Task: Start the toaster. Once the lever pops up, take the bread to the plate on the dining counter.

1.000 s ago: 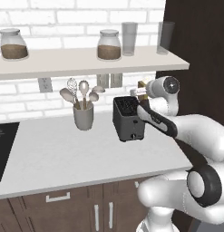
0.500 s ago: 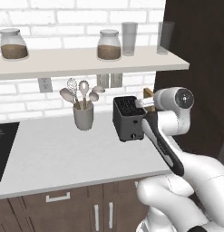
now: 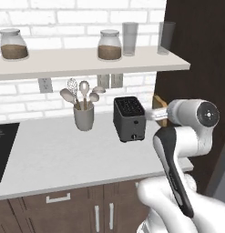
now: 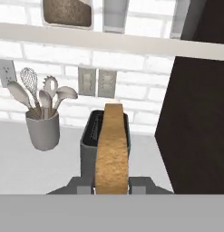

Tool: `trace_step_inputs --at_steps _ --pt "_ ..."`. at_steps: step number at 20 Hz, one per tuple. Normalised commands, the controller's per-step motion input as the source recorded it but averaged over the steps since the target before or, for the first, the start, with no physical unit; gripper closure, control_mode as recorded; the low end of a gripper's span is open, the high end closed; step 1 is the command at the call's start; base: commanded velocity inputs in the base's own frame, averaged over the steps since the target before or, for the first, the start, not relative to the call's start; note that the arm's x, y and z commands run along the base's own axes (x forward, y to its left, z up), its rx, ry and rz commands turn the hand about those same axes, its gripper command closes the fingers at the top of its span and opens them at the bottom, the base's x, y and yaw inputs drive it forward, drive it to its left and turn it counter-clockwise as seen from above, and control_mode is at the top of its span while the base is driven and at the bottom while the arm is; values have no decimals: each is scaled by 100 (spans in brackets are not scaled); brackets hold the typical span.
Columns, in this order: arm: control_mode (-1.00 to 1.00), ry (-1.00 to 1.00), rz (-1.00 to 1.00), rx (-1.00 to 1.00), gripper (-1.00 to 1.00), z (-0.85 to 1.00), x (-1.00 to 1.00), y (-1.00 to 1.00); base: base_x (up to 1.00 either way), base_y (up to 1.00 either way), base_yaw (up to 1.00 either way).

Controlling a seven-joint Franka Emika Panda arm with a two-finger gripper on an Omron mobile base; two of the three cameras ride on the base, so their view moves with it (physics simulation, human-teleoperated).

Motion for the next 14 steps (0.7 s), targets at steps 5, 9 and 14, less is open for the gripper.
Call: trace_step_inputs --at_steps 5,9,14 --pt "100 0 0 0 100 0 0 0 -100 57 6" --pt "100 0 0 0 100 0 0 0 -98 100 57" --pt "100 0 0 0 100 0 0 0 -63 80 83"
